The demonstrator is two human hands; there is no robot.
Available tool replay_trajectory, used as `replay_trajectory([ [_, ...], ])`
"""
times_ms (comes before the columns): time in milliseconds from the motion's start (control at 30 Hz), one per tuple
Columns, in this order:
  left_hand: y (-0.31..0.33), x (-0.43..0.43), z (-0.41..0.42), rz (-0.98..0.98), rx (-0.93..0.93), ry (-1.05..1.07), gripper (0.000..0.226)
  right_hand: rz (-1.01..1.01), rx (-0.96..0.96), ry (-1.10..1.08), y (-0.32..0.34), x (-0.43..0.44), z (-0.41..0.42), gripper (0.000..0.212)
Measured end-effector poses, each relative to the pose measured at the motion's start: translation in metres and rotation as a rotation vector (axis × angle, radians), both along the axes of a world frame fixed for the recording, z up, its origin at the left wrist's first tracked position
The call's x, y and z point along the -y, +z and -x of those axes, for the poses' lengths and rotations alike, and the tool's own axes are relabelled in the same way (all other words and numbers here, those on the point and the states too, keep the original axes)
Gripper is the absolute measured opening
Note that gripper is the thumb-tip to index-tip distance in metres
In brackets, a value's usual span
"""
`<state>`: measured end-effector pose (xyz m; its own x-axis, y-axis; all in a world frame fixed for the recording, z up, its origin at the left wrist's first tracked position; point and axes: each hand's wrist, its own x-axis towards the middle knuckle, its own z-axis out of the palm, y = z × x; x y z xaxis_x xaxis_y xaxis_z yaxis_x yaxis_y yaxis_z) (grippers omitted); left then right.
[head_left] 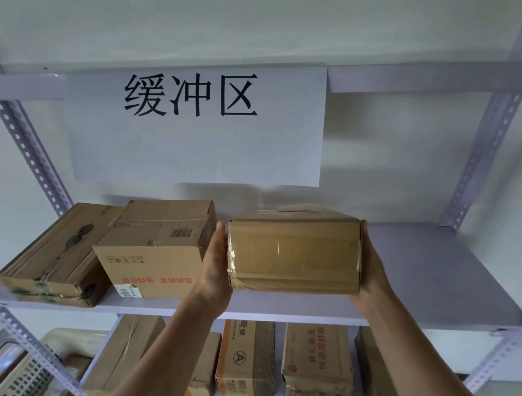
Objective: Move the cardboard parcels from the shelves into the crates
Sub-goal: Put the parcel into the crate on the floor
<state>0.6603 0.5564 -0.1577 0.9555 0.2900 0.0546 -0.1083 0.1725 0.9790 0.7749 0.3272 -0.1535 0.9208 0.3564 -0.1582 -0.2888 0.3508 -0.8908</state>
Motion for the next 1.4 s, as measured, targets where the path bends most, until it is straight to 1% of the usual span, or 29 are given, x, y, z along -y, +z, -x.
replay_trajectory([
  [67, -0.005, -0.003, 0.003, 0.047, -0.024, -0.003, 0.075, -0.06, -0.079, 0.055, -0.003, -0.002, 0.0, 0.071],
  [133, -0.008, -0.004, 0.004, 0.093, -0.04, -0.014, 0.077, -0.09, -0.083, 0.104, -0.008, -0.003, 0.001, 0.067],
  [233, -0.007, -0.003, 0.008, 0.172, -0.064, -0.002, 0.08, -0.057, 0.047, 0.119, -0.013, -0.005, 0.004, 0.059],
  [267, -0.007, -0.002, 0.009, 0.182, -0.053, 0.002, 0.078, -0.051, 0.072, 0.12, -0.014, -0.005, 0.006, 0.059],
  [333, -0.006, 0.0, 0.01, 0.185, -0.01, -0.008, 0.074, -0.056, 0.107, 0.132, -0.016, -0.006, 0.007, 0.068],
  [367, -0.006, 0.001, 0.011, 0.188, 0.012, -0.018, 0.073, -0.058, 0.133, 0.137, -0.017, -0.007, 0.007, 0.067],
  [500, -0.009, 0.006, 0.018, 0.109, 0.087, -0.084, 0.071, -0.092, 0.154, 0.092, -0.017, -0.01, 0.012, 0.049],
  [600, -0.009, 0.009, 0.021, 0.046, 0.107, -0.071, 0.069, -0.144, 0.204, 0.087, -0.018, -0.012, 0.014, 0.044],
  [700, -0.006, 0.014, 0.025, 0.03, 0.127, -0.041, 0.066, -0.202, 0.255, 0.096, -0.018, -0.012, 0.014, 0.052],
  [833, -0.004, 0.016, 0.029, 0.061, 0.134, -0.02, 0.064, -0.224, 0.29, 0.142, -0.021, -0.011, 0.016, 0.056],
  [1033, -0.006, 0.016, 0.031, 0.057, 0.12, -0.022, 0.066, -0.243, 0.277, 0.147, -0.021, -0.011, 0.022, 0.051],
  [1200, -0.001, 0.018, 0.042, 0.081, 0.112, -0.024, 0.067, -0.216, 0.305, 0.134, -0.017, -0.013, 0.03, 0.054],
  [1300, 0.003, 0.018, 0.055, 0.068, 0.119, 0.008, 0.067, -0.208, 0.328, 0.133, -0.012, -0.015, 0.043, 0.053],
  [1400, 0.006, 0.014, 0.074, 0.05, 0.109, 0.029, 0.07, -0.205, 0.312, 0.142, -0.008, -0.02, 0.061, 0.056],
])
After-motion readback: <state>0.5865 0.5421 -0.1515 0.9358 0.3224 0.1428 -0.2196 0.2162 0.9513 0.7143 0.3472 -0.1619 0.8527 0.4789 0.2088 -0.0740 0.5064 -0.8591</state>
